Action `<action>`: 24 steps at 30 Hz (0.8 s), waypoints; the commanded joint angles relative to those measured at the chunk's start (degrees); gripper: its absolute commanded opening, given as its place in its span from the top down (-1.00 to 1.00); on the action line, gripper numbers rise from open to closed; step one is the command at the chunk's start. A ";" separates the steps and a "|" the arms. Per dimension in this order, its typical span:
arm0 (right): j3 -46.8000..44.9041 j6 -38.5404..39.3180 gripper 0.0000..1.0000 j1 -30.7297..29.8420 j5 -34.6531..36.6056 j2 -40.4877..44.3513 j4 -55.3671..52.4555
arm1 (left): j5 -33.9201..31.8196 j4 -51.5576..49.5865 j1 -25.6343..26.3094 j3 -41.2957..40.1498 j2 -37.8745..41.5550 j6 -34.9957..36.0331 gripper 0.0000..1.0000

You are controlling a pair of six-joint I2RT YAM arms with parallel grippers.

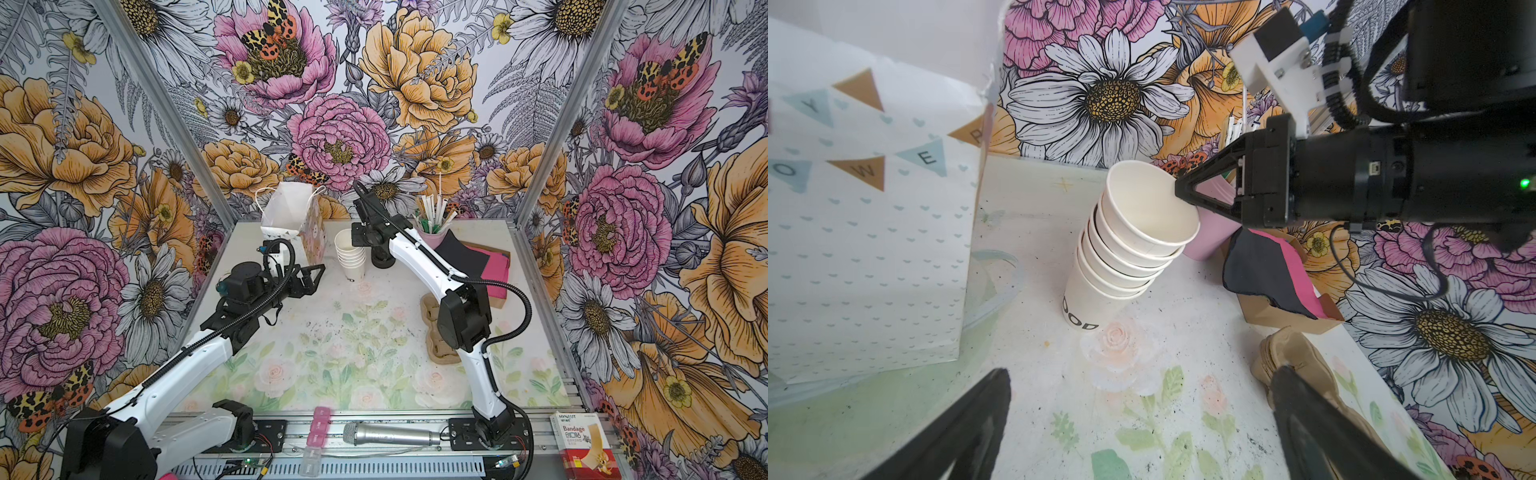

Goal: Pack a coffee takeout order
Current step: Pick up the coffee cup.

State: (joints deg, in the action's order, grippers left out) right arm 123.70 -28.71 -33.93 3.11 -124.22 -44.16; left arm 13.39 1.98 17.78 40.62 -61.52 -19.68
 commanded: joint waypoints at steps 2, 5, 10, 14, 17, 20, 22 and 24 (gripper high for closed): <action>2.35 -0.38 1.00 0.26 0.35 2.11 0.30 | 0.09 1.74 0.48 0.23 -0.44 -0.93 -0.98; 2.78 -0.38 1.00 0.44 0.44 2.58 0.29 | 0.14 1.74 0.50 0.25 -0.42 -0.97 -0.98; 3.66 -0.56 1.00 0.80 -0.17 3.14 0.30 | 0.23 1.71 0.52 0.18 -0.45 -0.98 -0.98; 4.52 -0.48 1.00 1.06 -0.70 3.79 0.30 | 0.09 1.74 0.47 0.25 -0.39 -0.97 -0.98; 5.09 -0.47 1.00 1.32 -0.93 4.33 0.29 | 0.13 1.71 0.50 0.26 -0.47 -1.04 -0.98; 5.65 -0.40 1.00 1.67 -1.35 5.13 0.30 | 0.10 1.74 0.51 0.28 -0.53 -1.02 -0.98; 6.07 -0.43 1.00 1.85 -1.62 5.77 0.30 | 0.17 1.71 0.45 0.33 -0.44 -1.06 -0.98; 6.35 -0.38 1.00 1.94 -1.71 6.66 0.30 | 0.20 1.71 0.46 0.34 -0.45 -1.06 -0.98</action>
State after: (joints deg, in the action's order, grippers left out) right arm 127.79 -28.71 -32.49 1.96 -121.43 -44.53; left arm 13.39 2.02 17.82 40.62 -61.63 -20.25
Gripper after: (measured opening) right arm 0.060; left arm 0.988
